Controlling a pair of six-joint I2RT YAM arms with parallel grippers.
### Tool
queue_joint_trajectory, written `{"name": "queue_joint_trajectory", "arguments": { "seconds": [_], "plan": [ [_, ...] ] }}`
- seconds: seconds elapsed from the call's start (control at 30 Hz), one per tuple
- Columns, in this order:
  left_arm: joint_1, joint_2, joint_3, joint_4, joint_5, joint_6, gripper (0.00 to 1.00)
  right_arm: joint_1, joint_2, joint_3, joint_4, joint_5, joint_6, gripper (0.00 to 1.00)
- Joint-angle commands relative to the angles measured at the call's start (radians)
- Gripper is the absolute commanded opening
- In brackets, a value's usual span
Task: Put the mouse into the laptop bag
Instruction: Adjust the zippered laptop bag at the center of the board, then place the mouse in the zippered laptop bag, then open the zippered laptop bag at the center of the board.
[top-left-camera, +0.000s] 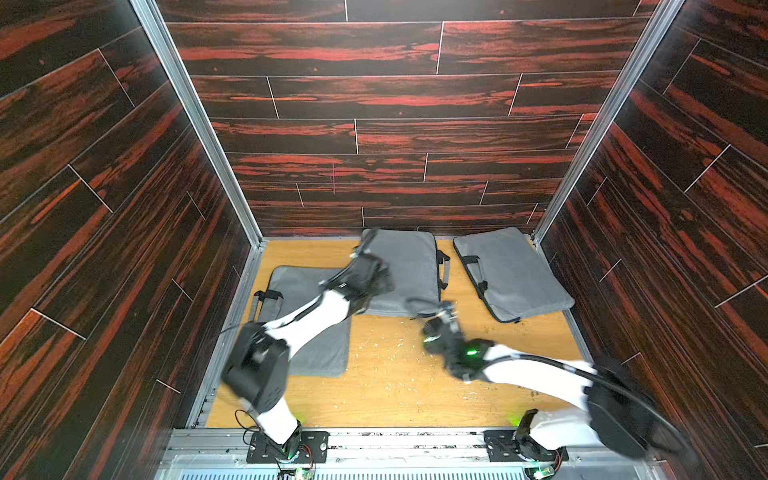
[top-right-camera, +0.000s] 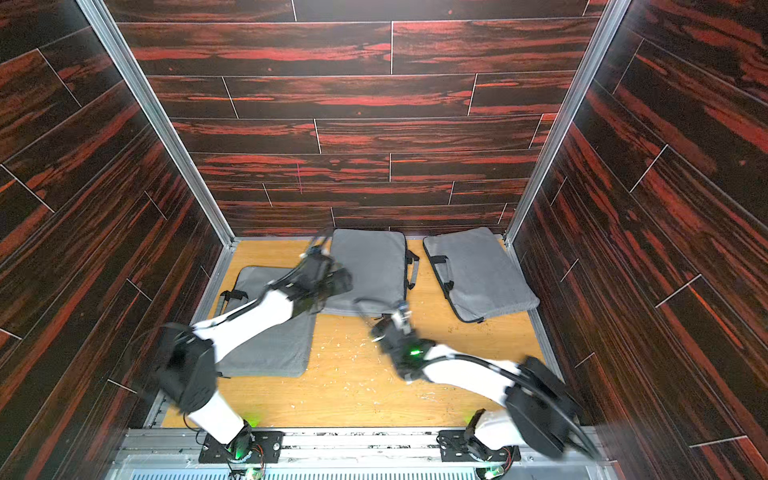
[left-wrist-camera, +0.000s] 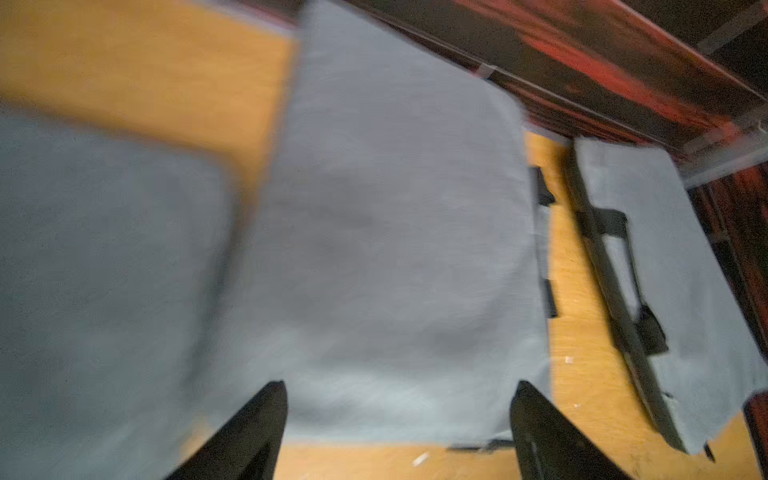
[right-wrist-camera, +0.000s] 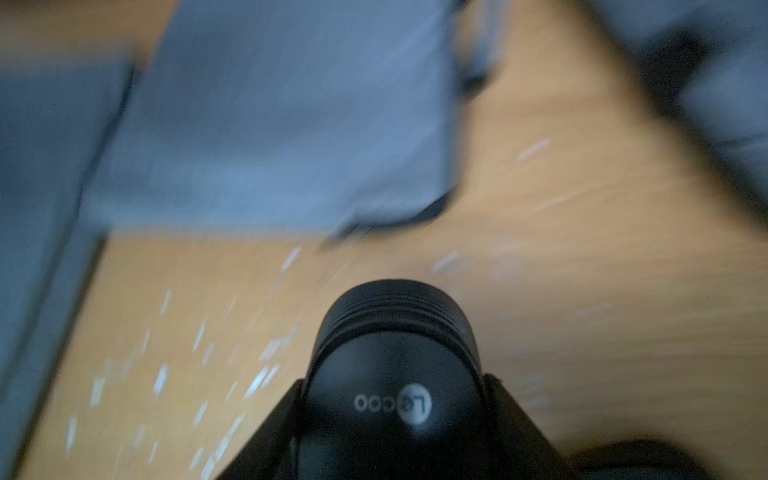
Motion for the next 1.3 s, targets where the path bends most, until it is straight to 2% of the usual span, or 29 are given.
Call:
{"name": "queue_joint_trajectory", "arguments": {
  "seconds": [0.0, 0.1, 0.2, 0.3, 0.4, 0.5, 0.63, 0.7, 0.73, 0.83, 0.87, 1.0, 1.03, 1.1, 1.27],
  "plan": [
    [-0.061, 0.135, 0.159, -0.138, -0.024, 0.096, 0.87, -0.084, -0.118, -0.042, -0.080, 0.049, -0.010, 0.50],
    [-0.106, 0.275, 0.320, -0.207, -0.078, 0.152, 0.87, -0.197, -0.188, -0.078, -0.107, 0.066, -0.020, 0.50],
    [-0.140, 0.417, 0.479, -0.274, -0.146, 0.200, 0.87, -0.320, -0.225, -0.129, -0.067, 0.023, -0.044, 0.48],
    [-0.172, 0.568, 0.671, -0.363, -0.208, 0.252, 0.87, -0.395, -0.258, -0.161, -0.046, -0.022, -0.050, 0.47],
    [-0.204, 0.732, 0.910, -0.504, -0.301, 0.311, 0.87, -0.418, -0.254, -0.174, -0.006, -0.068, -0.070, 0.46],
    [-0.232, 0.872, 1.084, -0.574, -0.407, 0.355, 0.87, -0.422, -0.202, -0.181, 0.035, -0.091, -0.078, 0.45],
    [-0.237, 1.020, 1.304, -0.742, -0.493, 0.336, 0.88, -0.425, -0.159, -0.189, 0.045, -0.109, -0.065, 0.43],
    [-0.237, 1.022, 1.302, -0.745, -0.512, 0.340, 0.85, -0.426, -0.164, -0.194, 0.051, -0.117, -0.066, 0.43],
    [-0.236, 1.007, 1.272, -0.721, -0.508, 0.344, 0.77, -0.426, -0.166, -0.198, 0.057, -0.121, -0.069, 0.43],
    [-0.237, 0.941, 1.159, -0.636, -0.444, 0.348, 0.38, -0.426, -0.166, -0.216, 0.083, -0.139, -0.069, 0.43],
    [-0.236, 0.918, 1.127, -0.618, -0.417, 0.342, 0.29, -0.425, -0.166, -0.220, 0.083, -0.149, -0.065, 0.43],
    [-0.236, 0.838, 1.062, -0.605, -0.355, 0.308, 0.04, -0.425, -0.171, -0.226, 0.072, -0.184, -0.052, 0.42],
    [-0.237, 0.818, 1.047, -0.601, -0.353, 0.303, 0.00, -0.425, -0.172, -0.226, 0.073, -0.187, -0.053, 0.42],
    [-0.237, 0.777, 1.020, -0.608, -0.331, 0.284, 0.00, -0.426, -0.175, -0.235, 0.091, -0.196, -0.054, 0.42],
    [-0.236, 0.640, 0.869, -0.562, -0.189, 0.237, 0.00, -0.425, -0.188, -0.246, 0.108, -0.253, -0.043, 0.41]
  ]
}}
